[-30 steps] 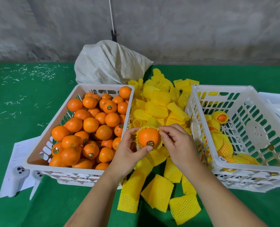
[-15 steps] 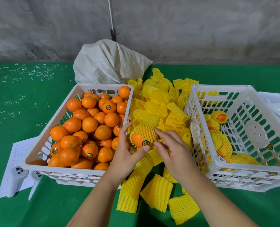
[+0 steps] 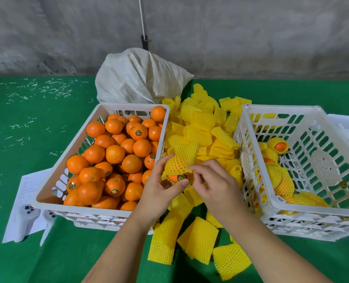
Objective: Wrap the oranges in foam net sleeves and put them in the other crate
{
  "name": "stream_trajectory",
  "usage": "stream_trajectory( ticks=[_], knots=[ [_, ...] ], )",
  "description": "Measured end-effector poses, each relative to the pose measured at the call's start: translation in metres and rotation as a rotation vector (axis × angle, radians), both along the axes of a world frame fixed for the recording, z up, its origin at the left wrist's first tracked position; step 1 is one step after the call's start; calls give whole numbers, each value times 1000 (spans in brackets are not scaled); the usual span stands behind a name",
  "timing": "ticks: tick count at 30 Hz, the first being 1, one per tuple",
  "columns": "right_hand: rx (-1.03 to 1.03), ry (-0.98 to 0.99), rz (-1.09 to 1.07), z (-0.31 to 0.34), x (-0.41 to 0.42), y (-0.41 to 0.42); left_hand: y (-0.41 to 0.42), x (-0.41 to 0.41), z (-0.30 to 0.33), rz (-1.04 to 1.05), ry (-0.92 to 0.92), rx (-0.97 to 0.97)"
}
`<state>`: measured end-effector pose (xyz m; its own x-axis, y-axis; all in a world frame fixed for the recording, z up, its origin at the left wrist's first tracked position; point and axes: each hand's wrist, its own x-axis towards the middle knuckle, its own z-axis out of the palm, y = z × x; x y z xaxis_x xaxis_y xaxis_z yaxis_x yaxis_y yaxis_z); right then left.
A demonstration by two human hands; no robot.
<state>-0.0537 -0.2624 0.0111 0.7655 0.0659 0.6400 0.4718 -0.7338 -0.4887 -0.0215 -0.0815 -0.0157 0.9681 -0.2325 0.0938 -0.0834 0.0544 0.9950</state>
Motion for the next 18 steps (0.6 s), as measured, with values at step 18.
stream_trajectory(
  ticks=[18],
  knots=[
    [120,221,157,-2,4,6,3,0,5,-23,112,-114]
  ],
)
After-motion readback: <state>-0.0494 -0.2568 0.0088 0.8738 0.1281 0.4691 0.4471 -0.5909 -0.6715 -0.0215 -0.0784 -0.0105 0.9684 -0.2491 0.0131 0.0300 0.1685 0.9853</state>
